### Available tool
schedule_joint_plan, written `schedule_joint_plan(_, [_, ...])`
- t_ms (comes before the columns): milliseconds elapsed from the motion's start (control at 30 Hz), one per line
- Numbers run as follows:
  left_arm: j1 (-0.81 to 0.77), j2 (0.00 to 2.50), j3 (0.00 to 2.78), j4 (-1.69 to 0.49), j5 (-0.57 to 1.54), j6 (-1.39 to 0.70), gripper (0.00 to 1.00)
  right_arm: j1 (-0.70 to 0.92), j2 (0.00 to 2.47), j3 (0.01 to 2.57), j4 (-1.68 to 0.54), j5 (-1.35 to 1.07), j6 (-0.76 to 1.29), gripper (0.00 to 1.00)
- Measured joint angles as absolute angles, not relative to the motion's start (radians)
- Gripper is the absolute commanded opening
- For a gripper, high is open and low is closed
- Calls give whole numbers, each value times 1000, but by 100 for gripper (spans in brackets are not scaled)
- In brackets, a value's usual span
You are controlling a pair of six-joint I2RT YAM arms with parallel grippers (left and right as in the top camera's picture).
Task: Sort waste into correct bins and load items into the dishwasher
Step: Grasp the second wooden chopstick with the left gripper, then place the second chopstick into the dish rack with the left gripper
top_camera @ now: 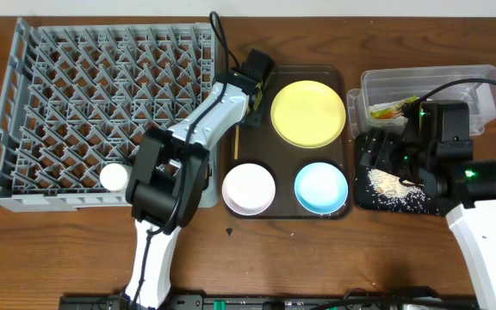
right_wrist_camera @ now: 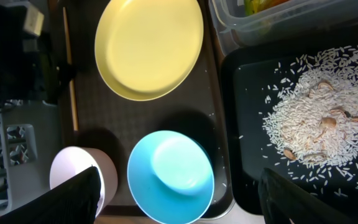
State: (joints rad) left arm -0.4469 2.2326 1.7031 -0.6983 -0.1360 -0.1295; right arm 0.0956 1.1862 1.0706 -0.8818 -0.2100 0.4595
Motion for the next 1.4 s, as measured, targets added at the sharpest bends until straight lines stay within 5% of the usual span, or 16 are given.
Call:
schedule_joint_plan(467, [-447,2249,1703,-694,37,-130,28,96,1186,1071,-882,-210,459,79])
schedule_joint_plan(700, [-447,2249,1703,-687,67,-127,20,96,1186,1071,-882,-210,459,79])
schedule_joint_plan(800, [-447,2250,1703,-687,73,-130,8,96,1186,1071,-881,-211,459,79])
schedule_joint_plan(1133, [-447,2229,1726,-815,80,-131,8,96,1186,1071,-879,-215,459,78])
schedule_joint_plan(1400, [-430,1906,1768,-938,43,-131,8,96,1186,1071,-884,-218,459,78])
